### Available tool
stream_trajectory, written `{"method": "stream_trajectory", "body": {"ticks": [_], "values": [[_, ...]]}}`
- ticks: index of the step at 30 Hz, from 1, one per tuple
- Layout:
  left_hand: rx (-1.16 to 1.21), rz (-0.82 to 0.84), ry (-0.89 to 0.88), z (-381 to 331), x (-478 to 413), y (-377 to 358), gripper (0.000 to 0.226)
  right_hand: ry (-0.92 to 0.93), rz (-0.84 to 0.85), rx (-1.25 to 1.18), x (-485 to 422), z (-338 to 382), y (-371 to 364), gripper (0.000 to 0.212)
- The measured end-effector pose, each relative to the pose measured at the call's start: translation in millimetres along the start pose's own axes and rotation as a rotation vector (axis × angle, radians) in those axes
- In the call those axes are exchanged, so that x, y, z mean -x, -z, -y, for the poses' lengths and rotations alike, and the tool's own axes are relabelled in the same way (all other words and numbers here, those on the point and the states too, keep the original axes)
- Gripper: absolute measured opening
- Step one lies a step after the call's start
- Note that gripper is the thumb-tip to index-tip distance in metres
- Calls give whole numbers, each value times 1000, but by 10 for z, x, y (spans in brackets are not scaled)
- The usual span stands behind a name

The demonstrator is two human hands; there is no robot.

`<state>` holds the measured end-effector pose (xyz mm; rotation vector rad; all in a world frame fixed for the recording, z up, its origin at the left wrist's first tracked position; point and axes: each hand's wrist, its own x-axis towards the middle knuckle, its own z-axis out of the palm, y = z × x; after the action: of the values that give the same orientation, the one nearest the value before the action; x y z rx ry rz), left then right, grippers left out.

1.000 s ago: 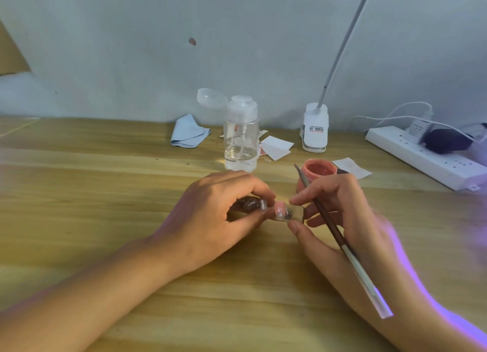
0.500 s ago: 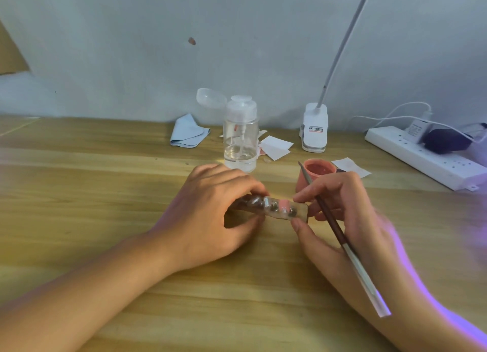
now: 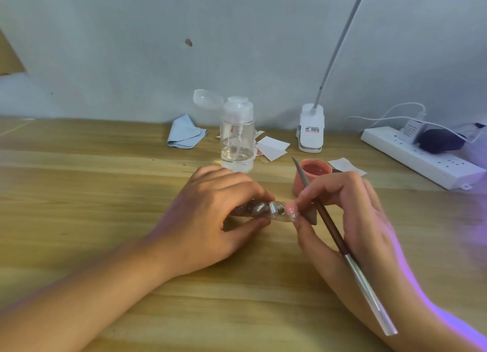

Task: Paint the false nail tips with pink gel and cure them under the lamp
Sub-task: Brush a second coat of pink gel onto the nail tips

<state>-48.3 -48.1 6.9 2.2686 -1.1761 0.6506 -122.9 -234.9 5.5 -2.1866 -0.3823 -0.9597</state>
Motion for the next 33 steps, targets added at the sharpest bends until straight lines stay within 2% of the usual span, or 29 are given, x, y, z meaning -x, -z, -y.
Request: {"method": "stream_trajectory", "body": {"ticks": [3, 8, 12, 14, 16, 19, 25, 33], "values": [[2, -10, 1, 0, -1, 2, 21, 1, -33, 60, 29, -24, 23, 35], [-3, 1, -5, 3, 0, -7, 21, -67, -6, 33, 8, -4, 7, 29], [-12, -4, 42, 28, 3, -15, 22, -13, 16, 43, 26, 25, 45, 35], [-4, -24, 89, 54, -4, -18, 22, -86, 8, -100, 20, 64, 87, 29], [-10, -51, 127, 77, -9, -21, 23, -152, -20, -318, 24, 86, 134, 4], [-6, -56, 156, 91, -9, -16, 23, -216, -53, -486, 36, 75, 161, 18], [25, -32, 193, 97, 11, -16, 20, -493, -96, -762, -18, 16, 141, 9], [-7, -21, 216, 92, 28, -9, 20, -661, -65, -907, -69, 66, 182, 9]]}}
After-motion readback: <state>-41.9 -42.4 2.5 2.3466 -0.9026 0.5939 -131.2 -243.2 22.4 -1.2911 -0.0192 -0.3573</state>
